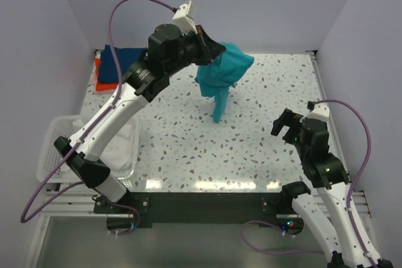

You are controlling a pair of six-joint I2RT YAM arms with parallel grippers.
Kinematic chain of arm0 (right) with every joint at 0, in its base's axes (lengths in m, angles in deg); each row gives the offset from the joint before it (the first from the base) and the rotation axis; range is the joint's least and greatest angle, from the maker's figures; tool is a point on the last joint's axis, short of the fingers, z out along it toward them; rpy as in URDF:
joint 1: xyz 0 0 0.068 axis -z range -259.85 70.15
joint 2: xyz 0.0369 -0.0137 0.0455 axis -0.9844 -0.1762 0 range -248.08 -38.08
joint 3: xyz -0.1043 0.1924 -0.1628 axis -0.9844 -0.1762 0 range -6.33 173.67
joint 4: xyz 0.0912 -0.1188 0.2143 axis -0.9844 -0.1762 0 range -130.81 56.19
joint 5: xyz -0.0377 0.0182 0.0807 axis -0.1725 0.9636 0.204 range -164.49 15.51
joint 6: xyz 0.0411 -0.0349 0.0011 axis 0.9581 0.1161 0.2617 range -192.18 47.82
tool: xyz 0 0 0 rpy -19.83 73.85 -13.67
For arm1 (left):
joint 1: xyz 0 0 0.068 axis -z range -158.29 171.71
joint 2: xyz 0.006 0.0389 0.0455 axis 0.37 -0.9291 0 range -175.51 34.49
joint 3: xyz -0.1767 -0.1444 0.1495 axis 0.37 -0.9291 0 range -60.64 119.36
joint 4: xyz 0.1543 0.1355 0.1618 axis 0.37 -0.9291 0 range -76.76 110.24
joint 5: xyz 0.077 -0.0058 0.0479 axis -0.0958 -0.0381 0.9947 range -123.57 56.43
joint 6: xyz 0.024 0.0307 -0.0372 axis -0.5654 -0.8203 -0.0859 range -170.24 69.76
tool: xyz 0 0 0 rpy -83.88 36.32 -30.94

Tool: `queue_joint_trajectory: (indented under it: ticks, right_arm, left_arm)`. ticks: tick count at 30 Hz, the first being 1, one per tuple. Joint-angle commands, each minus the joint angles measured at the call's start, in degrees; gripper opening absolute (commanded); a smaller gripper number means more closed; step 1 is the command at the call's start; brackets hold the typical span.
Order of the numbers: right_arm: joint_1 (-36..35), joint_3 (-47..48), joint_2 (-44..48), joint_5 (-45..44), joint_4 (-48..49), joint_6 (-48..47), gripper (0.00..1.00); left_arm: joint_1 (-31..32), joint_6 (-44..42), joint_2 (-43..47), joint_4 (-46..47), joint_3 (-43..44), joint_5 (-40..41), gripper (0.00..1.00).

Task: Fold and stack the t-shirts
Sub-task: Move the tshirt to the center of the board

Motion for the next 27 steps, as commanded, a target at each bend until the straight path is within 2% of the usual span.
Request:
queue_joint_trajectory:
  ticks: [1, 5, 8, 11, 13, 16, 18, 19, 20, 22, 23, 25, 26, 27]
  right_arm:
    - [0.0, 0.7, 0.7, -4.8, 0.2, 1.4, 0.99]
    - [0.0, 1.1, 0.4, -6.5, -0.7, 1.9, 0.99]
    - [0.0, 0.7, -0.3, -7.1, -0.7, 2.0, 0.99]
    - [0.0, 1.3, -1.6, -7.0, -1.5, 2.1, 0.99]
    - [0.0, 1.1, -2.2, -6.7, -1.5, 2.2, 0.99]
    - [0.0, 1.1, -3.5, -6.0, -1.2, 2.2, 0.99]
    - [0.0, 1.2, -4.5, -5.7, -1.4, 2.0, 0.99]
    - [0.0, 1.3, -4.9, -5.1, -1.4, 1.9, 0.99]
    - [0.0, 1.3, -5.2, -5.0, -1.5, 1.9, 0.99]
    - [0.1, 1.3, -5.8, -4.9, -1.6, 1.9, 0.99]
    - [0.0, 1.3, -6.0, -4.9, -1.8, 1.9, 0.99]
    - [0.1, 1.4, -6.3, -4.8, -1.9, 1.9, 0.99]
    - [0.0, 1.3, -6.5, -4.8, -1.9, 1.9, 0.99]
    - [0.0, 1.3, -6.4, -4.7, -2.0, 1.9, 0.99]
  left_arm:
    - [3.1, -2.7, -1.4, 4.0, 5.2, -0.4, 0.0]
    - [3.3, -2.3, -0.2, 5.5, -0.6, 0.1, 0.0]
    - [3.2, -2.4, 2.3, 5.1, -10.0, 2.8, 0.0]
    - [2.3, -1.2, 5.1, 2.5, -21.2, 11.0, 0.0]
    - [-0.9, 1.2, 6.3, 1.3, -29.9, 12.1, 0.0]
    - [-7.3, 3.9, 8.1, 2.6, -40.5, 7.1, 0.0]
    - [-8.9, 4.1, 8.2, 3.1, -45.5, 6.9, 0.11]
    - [-9.6, 3.9, 8.2, 2.6, -46.3, 7.6, 0.19]
    - [-9.7, 3.9, 7.6, 1.6, -46.5, 8.5, 0.36]
    - [-10.2, 4.0, 7.2, -1.2, -46.5, 11.4, 0.49]
    - [-10.4, 4.1, 7.1, -1.9, -46.3, 12.2, 0.62]
    - [-10.6, 4.2, 7.9, -3.5, -46.3, 14.3, 0.82]
    - [-10.6, 4.3, 8.3, -4.1, -46.3, 14.9, 0.97]
    - [-10.6, 4.5, 8.7, -5.2, -46.5, 15.5, 1.0]
